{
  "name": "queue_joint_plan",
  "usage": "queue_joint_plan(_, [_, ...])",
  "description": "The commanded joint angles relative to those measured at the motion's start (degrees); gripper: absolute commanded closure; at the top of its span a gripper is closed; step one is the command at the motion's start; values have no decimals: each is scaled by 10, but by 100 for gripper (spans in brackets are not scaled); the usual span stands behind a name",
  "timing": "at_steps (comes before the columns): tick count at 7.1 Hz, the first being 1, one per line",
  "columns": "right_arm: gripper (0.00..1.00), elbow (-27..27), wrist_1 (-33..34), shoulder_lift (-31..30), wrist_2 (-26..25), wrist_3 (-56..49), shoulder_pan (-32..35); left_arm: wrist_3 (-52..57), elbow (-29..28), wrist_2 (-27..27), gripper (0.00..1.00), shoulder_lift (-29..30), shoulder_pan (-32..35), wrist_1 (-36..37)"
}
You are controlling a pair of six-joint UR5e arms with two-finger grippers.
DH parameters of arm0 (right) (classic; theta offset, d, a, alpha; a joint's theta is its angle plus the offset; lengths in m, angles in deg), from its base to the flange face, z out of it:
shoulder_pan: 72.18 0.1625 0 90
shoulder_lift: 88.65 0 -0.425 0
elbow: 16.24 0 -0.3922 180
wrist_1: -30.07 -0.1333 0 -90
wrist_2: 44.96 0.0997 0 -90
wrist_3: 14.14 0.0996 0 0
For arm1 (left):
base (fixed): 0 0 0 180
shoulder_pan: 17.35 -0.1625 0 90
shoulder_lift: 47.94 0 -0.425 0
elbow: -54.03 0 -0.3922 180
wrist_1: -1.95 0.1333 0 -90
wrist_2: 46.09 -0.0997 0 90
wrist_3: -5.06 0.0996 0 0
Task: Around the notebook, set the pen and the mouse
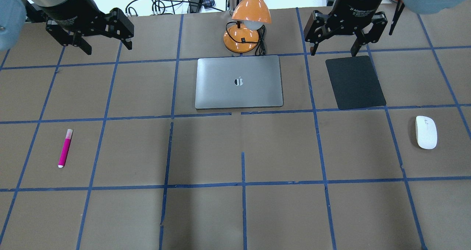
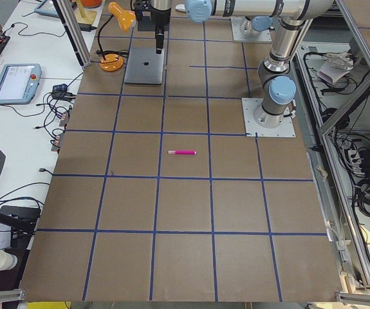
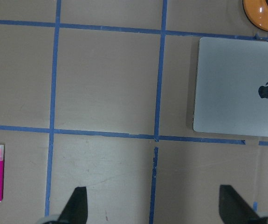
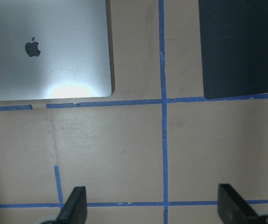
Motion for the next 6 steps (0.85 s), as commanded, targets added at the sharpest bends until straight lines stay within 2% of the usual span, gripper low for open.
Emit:
queue_joint_plan(1, [0, 3, 0, 1, -7, -5, -3, 0, 0, 0, 0, 0, 1, 0])
queue_joint_plan(6, [0, -5, 4, 9, -1, 0, -10, 5, 4, 3, 0, -3, -6, 4])
